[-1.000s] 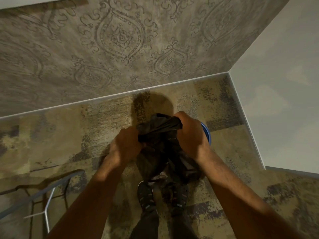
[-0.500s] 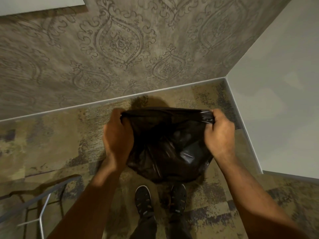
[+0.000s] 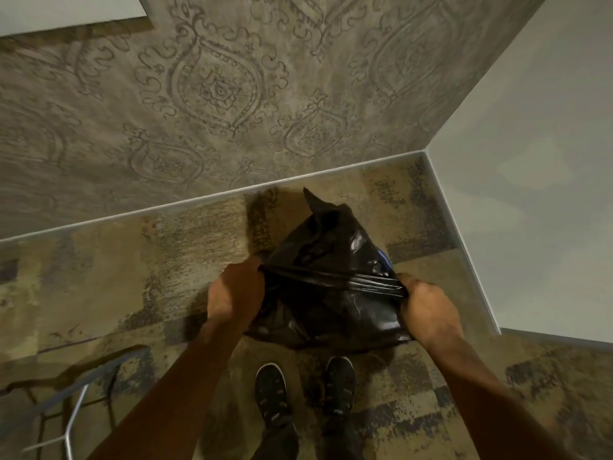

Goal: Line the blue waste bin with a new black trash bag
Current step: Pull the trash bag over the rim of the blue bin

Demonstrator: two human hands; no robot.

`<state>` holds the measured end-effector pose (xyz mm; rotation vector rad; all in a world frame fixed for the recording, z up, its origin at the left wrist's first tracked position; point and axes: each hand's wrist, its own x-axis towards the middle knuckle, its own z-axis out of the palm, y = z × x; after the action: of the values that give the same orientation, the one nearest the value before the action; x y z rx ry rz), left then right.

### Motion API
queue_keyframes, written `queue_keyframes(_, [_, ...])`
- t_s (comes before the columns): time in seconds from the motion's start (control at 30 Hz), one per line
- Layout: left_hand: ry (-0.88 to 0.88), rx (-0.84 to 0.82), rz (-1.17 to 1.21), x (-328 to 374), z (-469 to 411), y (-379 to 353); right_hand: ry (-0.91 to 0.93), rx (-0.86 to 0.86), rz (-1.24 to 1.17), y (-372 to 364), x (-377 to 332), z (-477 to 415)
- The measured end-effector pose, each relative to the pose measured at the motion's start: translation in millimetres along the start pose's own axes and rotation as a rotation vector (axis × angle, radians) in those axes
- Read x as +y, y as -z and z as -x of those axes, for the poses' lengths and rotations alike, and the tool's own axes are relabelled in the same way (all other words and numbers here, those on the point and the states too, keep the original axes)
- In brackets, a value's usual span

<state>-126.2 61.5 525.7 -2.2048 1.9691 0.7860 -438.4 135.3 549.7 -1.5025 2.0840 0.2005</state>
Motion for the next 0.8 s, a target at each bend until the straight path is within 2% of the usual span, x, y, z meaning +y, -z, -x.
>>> queue_keyframes(0.07, [0.017, 0.037, 0.121, 6, 3, -3, -0.029, 0.096, -0.110, -4, 8, 0])
queue_keyframes(0.23, [-0.100, 0.026, 0.347, 37, 5, 0, -0.030, 0.189, -0.247, 4, 11, -7])
queue_keyframes(0.33, [-0.155, 0.063, 0.419, 60, 4, 10, -0.032, 0.281, -0.230, 13, 7, -9])
queue_keyframes(0.4, [-0.163, 0.082, 0.441, 77, 3, 17, -0.030, 0.414, -0.100, 22, 5, -4])
queue_keyframes(0.47, [-0.174, 0.081, 0.449, 92, 4, 23, 0.147, 0.630, -0.192, 26, -5, 10])
queue_keyframes(0.53, [-0.189, 0.077, 0.448, 107, 7, 29, 0.479, 0.725, -0.354, 20, -28, 27])
queue_keyframes(0.57, [-0.194, 0.068, 0.447, 114, 10, 33, 0.613, 0.666, -0.376, 11, -39, 33])
queue_keyframes(0.6, [-0.203, 0.054, 0.455, 119, 12, 36, 0.681, 0.538, -0.385, 3, -50, 34])
queue_keyframes(0.7, [-0.233, 0.003, 0.477, 131, 19, 50, 0.522, 0.050, -0.380, -27, -66, 7])
queue_keyframes(0.8, [-0.258, -0.008, 0.477, 142, 22, 72, 0.441, -0.131, -0.242, -67, -66, -31])
